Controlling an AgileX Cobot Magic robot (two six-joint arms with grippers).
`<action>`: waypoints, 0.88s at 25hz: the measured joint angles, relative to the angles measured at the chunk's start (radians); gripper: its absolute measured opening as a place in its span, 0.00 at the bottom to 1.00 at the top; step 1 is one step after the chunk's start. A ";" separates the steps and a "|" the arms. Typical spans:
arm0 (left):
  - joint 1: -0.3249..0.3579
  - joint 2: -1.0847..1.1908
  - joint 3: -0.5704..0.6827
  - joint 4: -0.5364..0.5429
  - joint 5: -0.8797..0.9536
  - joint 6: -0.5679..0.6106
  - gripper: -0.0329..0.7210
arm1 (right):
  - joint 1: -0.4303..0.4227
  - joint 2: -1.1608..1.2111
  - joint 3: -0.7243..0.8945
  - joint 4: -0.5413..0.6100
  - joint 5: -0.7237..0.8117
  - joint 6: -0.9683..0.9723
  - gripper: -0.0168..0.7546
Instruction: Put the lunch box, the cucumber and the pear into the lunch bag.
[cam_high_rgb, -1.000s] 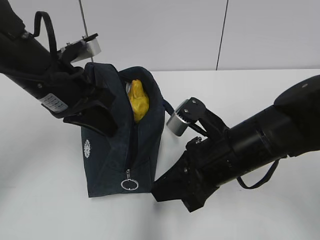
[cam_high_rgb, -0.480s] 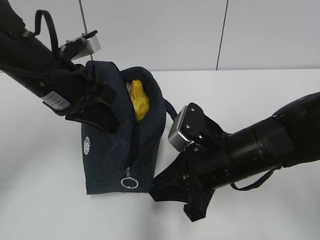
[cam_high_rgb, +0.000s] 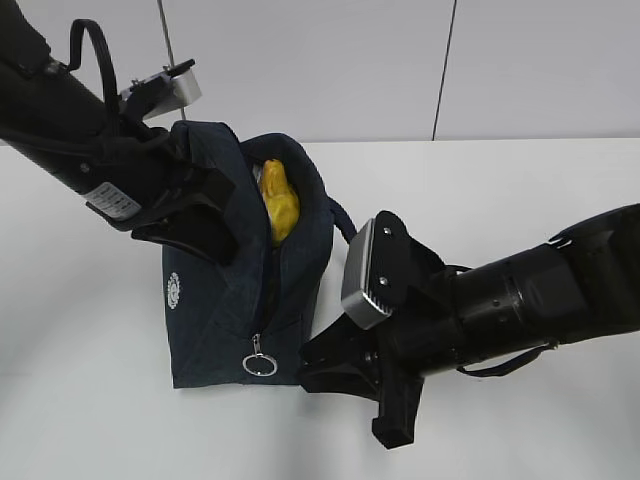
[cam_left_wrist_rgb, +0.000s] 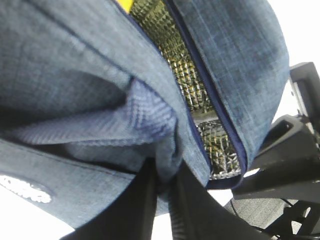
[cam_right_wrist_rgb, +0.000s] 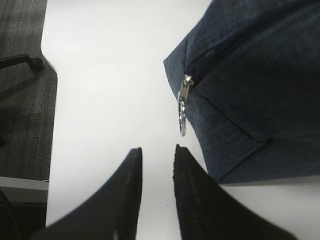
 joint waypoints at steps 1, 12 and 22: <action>0.000 0.000 0.000 0.000 0.000 0.000 0.05 | 0.000 0.011 0.000 0.005 0.000 -0.004 0.27; 0.000 0.000 0.000 0.000 0.000 0.000 0.05 | 0.000 0.080 0.000 0.087 0.022 -0.086 0.27; 0.000 0.000 0.000 0.000 -0.001 0.000 0.05 | 0.000 0.147 -0.040 0.091 0.024 -0.124 0.28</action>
